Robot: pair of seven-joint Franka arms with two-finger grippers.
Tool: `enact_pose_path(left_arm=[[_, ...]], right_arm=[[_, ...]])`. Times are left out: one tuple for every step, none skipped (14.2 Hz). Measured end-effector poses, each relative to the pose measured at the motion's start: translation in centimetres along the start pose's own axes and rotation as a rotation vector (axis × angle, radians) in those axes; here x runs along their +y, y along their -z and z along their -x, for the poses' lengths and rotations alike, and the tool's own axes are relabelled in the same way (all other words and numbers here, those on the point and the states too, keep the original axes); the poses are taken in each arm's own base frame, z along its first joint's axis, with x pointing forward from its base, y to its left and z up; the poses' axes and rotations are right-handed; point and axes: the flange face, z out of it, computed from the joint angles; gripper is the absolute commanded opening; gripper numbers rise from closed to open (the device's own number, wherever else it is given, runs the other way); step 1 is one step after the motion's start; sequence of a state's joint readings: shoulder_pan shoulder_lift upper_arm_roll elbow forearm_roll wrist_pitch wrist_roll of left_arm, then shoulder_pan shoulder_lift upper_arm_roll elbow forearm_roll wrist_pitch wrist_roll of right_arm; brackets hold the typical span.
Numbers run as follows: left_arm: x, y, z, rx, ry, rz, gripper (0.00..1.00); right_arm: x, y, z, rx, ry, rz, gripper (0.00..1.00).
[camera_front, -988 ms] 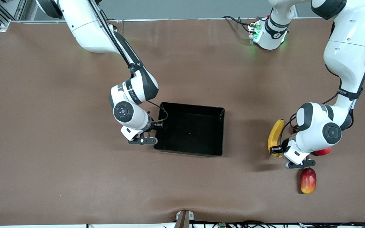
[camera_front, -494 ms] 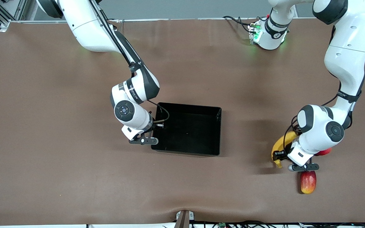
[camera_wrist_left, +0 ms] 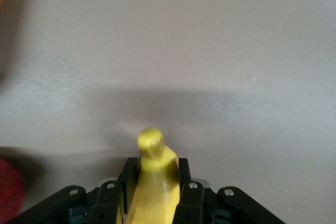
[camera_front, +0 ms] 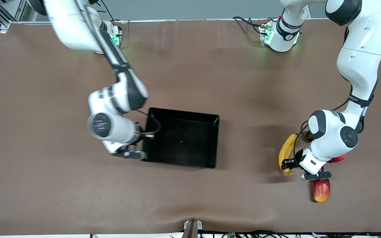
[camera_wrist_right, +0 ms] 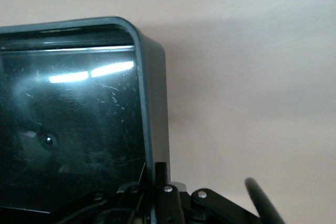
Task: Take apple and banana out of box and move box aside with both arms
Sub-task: 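Grasp the tray rim with the right gripper and drag it away, then set the banana down with the left gripper while the right gripper releases the tray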
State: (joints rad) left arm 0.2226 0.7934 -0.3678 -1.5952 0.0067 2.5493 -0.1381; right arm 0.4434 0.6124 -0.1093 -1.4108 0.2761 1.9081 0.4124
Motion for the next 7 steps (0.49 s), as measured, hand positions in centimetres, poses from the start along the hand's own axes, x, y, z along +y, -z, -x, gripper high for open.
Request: enact_pose_path(left_arm=[[0.9,0.2,-0.1,0.003,0.015,0.028,0.0],[1.7,0.4,-0.2,0.004,0.025,0.048,0.0],[2.0,0.4,-0.2,0.005,0.029,0.057,0.0],[2.0,0.5,-0.2,0.005,0.03,0.058,0.0],[1.9,0.5,-0.3,0.005,0.032,0.058,0.0],[1.7,0.5,-0.3,0.006,0.032,0.056,0.0],[1.4,0.5,-0.3,0.006,0.024,0.056,0.0]], right_arm=[[2.5,2.8,-0.5,-0.008,-0.011,-0.007,0.0],[5.0,5.4,-0.8,-0.018,-0.011,-0.013,0.0],[7.9,7.7,-1.0,-0.03,-0.008,-0.02,0.0],[11.3,9.4,-1.4,-0.039,-0.018,-0.03,0.0],[15.0,10.5,-2.0,-0.04,-0.034,-0.039,0.0],[18.6,10.9,-2.7,-0.041,-0.054,-0.042,0.0],[21.9,10.9,-3.3,-0.04,-0.075,-0.026,0.0]])
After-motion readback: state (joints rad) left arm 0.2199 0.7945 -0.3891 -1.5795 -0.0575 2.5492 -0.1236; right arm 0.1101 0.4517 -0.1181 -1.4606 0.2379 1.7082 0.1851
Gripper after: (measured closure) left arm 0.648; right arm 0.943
